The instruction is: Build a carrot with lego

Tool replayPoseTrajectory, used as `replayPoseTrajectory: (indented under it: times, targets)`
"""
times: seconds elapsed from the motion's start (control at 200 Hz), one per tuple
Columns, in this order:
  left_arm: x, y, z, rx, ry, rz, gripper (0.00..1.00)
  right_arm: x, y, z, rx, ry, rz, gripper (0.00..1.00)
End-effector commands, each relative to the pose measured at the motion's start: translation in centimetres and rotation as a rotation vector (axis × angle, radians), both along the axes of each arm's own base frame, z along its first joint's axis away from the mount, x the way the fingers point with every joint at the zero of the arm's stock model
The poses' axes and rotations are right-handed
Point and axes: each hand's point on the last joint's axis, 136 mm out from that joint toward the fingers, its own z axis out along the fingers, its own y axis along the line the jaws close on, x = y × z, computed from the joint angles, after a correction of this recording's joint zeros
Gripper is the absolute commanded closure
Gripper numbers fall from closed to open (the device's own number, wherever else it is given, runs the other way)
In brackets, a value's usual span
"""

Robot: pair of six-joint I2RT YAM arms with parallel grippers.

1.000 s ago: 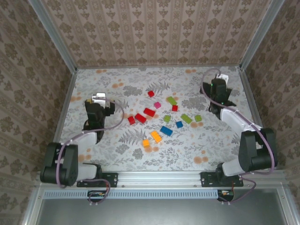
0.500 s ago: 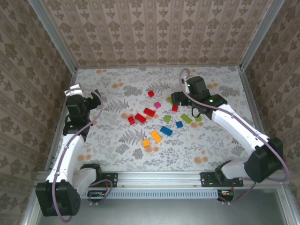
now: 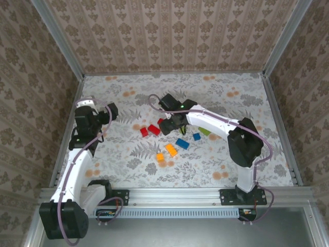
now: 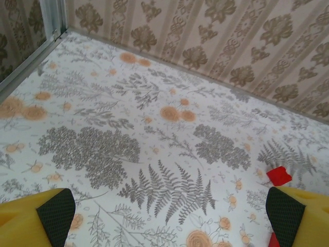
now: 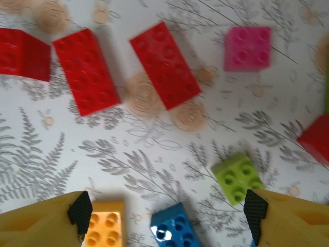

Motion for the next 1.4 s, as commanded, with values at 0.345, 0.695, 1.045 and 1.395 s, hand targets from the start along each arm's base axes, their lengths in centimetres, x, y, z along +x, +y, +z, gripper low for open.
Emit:
replayPoseTrajectory:
  times: [0.345,0.695,1.045,1.395]
  targets:
    - [0.6,3.7,-4.4,-0.141,0.210,0.132,0.01,1.2,4.7,-3.4,-0.150,0.077,0.195,0.25]
    - [0.4,4.6,-4.4,-0.153,0.213,0.156,0.01,1.7,6.2,-5.0,-0.153,0.113,0.233,0.31]
    - [0.6,4.5,-4.6,-0.163,0.214,0.154,0.01,2.2,7.4,-6.7,-0.148,0.139,0.240,0.35]
    - [0.8,4.5,-4.7,-0.172,0.212,0.151,0.01,2.5,8.0,-7.9,-0.139,0.156,0.237,0.41]
